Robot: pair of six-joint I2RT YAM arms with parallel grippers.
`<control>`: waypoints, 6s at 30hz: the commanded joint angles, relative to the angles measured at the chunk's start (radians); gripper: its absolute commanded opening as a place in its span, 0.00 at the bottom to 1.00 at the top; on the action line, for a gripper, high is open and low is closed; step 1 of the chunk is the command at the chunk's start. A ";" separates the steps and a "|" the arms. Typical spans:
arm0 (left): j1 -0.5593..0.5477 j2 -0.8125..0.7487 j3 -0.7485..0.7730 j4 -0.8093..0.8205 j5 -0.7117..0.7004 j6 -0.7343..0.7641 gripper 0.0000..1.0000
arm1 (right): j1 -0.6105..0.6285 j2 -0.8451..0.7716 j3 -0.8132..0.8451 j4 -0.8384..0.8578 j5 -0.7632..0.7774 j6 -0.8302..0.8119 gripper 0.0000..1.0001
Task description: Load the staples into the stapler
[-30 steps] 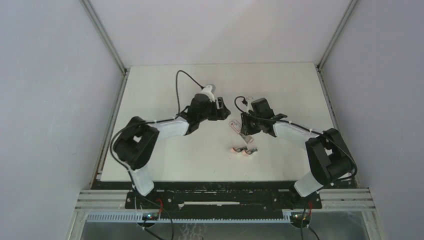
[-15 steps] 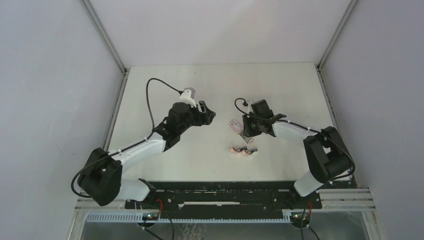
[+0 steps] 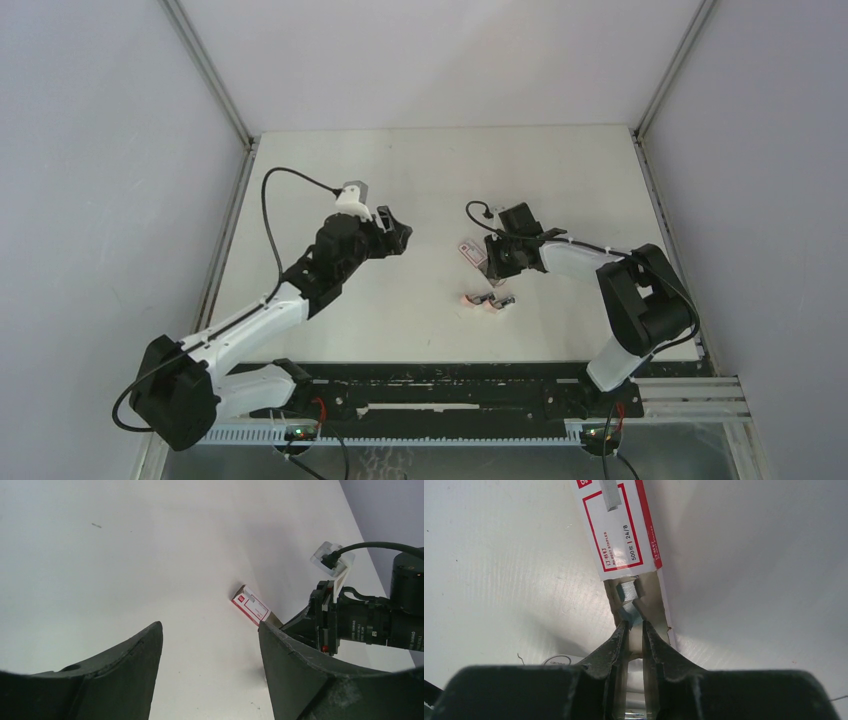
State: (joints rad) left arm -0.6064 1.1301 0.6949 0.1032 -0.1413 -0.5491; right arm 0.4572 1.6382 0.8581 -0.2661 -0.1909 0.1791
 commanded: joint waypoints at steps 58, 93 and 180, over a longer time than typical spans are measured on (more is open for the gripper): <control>0.014 -0.093 -0.061 -0.039 -0.013 -0.031 0.74 | -0.010 0.009 0.071 0.002 0.027 -0.006 0.15; 0.015 -0.144 -0.075 -0.075 -0.043 -0.032 0.74 | 0.026 0.038 0.096 -0.039 0.072 -0.012 0.12; 0.008 -0.330 -0.361 0.186 -0.064 0.181 0.75 | 0.127 0.086 0.209 -0.088 0.289 0.106 0.32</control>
State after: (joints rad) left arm -0.5995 0.8154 0.3557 0.2466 -0.2035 -0.3962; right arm 0.5785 1.7084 1.0248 -0.3847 0.0925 0.2649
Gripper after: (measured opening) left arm 0.746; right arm 0.319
